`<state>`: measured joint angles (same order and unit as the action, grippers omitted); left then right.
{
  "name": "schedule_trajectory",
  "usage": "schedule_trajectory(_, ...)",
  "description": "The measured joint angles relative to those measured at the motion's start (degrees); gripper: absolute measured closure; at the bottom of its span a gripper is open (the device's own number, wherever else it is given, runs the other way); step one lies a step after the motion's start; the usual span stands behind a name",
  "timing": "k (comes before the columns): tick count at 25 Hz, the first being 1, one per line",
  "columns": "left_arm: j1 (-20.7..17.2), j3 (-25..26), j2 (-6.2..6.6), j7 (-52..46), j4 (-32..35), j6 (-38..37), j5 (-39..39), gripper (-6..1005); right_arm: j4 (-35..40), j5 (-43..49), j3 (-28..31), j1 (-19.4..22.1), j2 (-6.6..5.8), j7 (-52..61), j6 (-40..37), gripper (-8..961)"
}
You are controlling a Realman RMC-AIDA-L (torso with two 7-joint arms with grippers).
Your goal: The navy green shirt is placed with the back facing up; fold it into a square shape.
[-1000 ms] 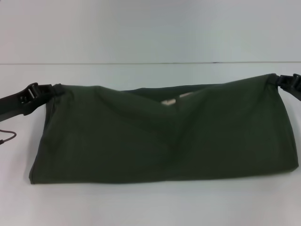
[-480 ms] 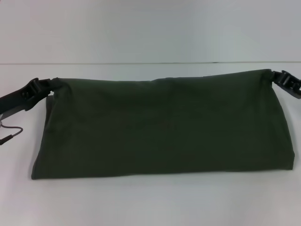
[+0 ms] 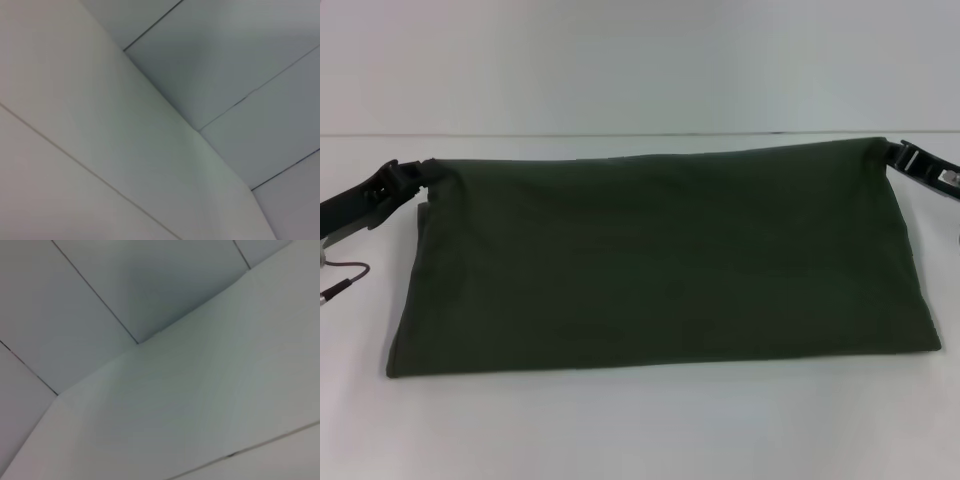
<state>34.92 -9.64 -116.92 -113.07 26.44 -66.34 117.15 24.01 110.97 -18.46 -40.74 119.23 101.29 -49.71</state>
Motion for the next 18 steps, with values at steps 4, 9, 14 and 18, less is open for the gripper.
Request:
schedule_trajectory(4, 0.63, -0.08, -0.62, 1.03, 0.01, 1.65, -0.38, 946, -0.08, -0.34, 0.00, -0.73, 0.15, -1.24, 1.12, 928)
schedule_trajectory(9, 1.27, -0.10, -1.48, 2.39, 0.06, 3.88, -0.46, 946, -0.86, -2.27, 0.00, -1.41, 0.45, -3.59, 1.68, 928)
schedule_trajectory(14, 1.29, -0.13, -1.81, 2.84, 0.04, 5.13, -1.49, 945, -1.10, -2.49, -0.95, -1.74, 0.47, -4.43, 3.36, 927)
schedule_trajectory(18, 1.28, -0.03, -2.65, 3.38, 0.03, 6.42, -2.58, 944, -1.53, -3.67, -1.34, -1.80, 0.53, -6.71, 4.27, 920)
